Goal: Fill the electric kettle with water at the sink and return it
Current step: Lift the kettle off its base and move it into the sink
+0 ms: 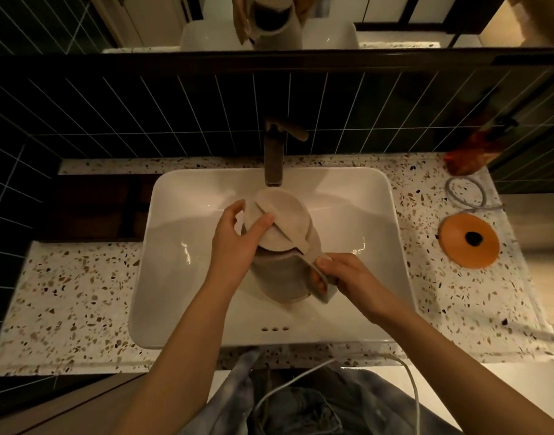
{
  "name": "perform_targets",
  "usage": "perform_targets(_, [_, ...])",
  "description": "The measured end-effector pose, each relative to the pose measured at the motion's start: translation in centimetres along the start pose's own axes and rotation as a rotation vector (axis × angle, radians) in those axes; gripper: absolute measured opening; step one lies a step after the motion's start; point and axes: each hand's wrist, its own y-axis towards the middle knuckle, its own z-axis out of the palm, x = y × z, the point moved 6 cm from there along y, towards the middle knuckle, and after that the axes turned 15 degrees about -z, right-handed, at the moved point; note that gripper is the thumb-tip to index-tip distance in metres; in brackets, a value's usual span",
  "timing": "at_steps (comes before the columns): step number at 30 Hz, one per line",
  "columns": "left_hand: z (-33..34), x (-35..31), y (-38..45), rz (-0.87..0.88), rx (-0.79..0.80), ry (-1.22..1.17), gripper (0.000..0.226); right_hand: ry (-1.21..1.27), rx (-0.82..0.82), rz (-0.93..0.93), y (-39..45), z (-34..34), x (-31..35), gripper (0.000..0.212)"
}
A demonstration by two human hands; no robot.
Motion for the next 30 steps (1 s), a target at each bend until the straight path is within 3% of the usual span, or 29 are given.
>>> perform_targets(2, [0.3, -0.7, -0.5, 0.062, -0.019, 0.02, 0.044, -0.032, -0.006, 0.012, 0.0, -0.3, 0.0, 0.036])
perform_targets(5, [0.0, -1.6, -0.9, 0.134, -0.08, 0.032, 0.044, -0.078, 0.014, 0.023, 0.0, -0.6, 0.4, 0.038])
perform_targets(9, [0.4, -2.4, -1.5, 0.182, -0.033, 0.012, 0.029, -0.135, 0.034, 0.037, 0.2, -0.6, 0.7, 0.045])
perform_targets(15, [0.5, -3.9, -2.9, 0.255, -0.035, -0.004, 0.034, -0.146, -0.027, 0.13, 0.2, -0.6, 0.7, 0.06])
perform_targets(19, [1.4, -5.2, -4.1, 0.343, 0.036, 0.068, 0.036, -0.096, -0.019, 0.196, 0.1, 0.1, 0.3, 0.054])
perform_targets(26, [0.5, -3.0, -4.6, 0.202, 0.121, -0.116, 0.039, -0.126, 0.006, 0.166, -0.1, 0.2, 0.5, 0.03])
perform_targets(30, [-0.3, -0.9, -4.7, 0.083, 0.008, -0.106, 0.039, -0.135, 0.029, 0.11, 0.3, 0.8, 0.5, 0.017])
